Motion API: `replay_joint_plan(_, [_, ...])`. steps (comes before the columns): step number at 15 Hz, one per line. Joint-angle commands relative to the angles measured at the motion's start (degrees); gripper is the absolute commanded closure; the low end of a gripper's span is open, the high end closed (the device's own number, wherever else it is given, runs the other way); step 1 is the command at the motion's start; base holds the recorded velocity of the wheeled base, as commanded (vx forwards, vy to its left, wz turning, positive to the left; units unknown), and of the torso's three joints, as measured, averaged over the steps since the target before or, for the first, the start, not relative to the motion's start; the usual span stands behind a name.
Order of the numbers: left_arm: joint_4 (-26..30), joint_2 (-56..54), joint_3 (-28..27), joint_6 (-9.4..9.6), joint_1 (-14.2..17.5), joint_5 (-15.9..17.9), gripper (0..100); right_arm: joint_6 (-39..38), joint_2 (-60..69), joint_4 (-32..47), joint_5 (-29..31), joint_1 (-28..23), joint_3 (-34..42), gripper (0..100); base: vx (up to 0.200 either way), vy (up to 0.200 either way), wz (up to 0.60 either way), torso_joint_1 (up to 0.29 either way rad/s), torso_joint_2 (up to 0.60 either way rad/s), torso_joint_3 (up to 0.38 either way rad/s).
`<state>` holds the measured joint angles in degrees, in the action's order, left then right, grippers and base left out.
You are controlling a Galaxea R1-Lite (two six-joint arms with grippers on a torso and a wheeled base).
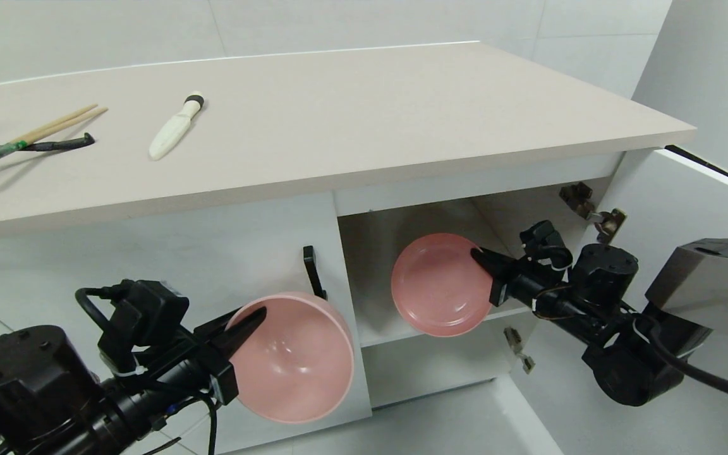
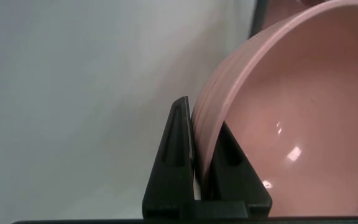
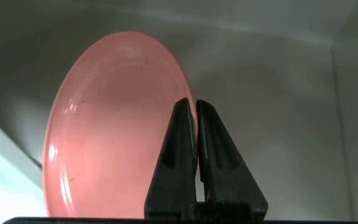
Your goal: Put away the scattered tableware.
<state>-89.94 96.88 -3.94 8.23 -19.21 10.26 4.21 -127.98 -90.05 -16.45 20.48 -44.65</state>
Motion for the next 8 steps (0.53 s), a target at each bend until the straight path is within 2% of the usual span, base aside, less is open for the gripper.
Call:
replay_joint_plan(1, [-0.06, -0.37, 0.25, 0.03, -0.65, 0.02, 100, -1.66, -1.49, 0.05, 0.01, 0.00, -0.08, 100, 0.000, 0.000, 0.00, 0.000, 0.00, 0.000])
replay_joint_plan(5, [-0.06, -0.73, 0.25, 0.03, -1.44, 0.02, 100, -6.05, -2.80, 0.05, 0.01, 0.00, -1.58, 100, 0.000, 0.000, 0.00, 0.000, 0.00, 0.000])
replay_joint_plan(8, [-0.06, -1.61, 0.16, 0.03, -1.44, 0.02, 100, -10.89, -8.43, 0.05, 0.19, -0.09, -8.70, 100, 0.000, 0.000, 0.00, 0.000, 0.00, 0.000])
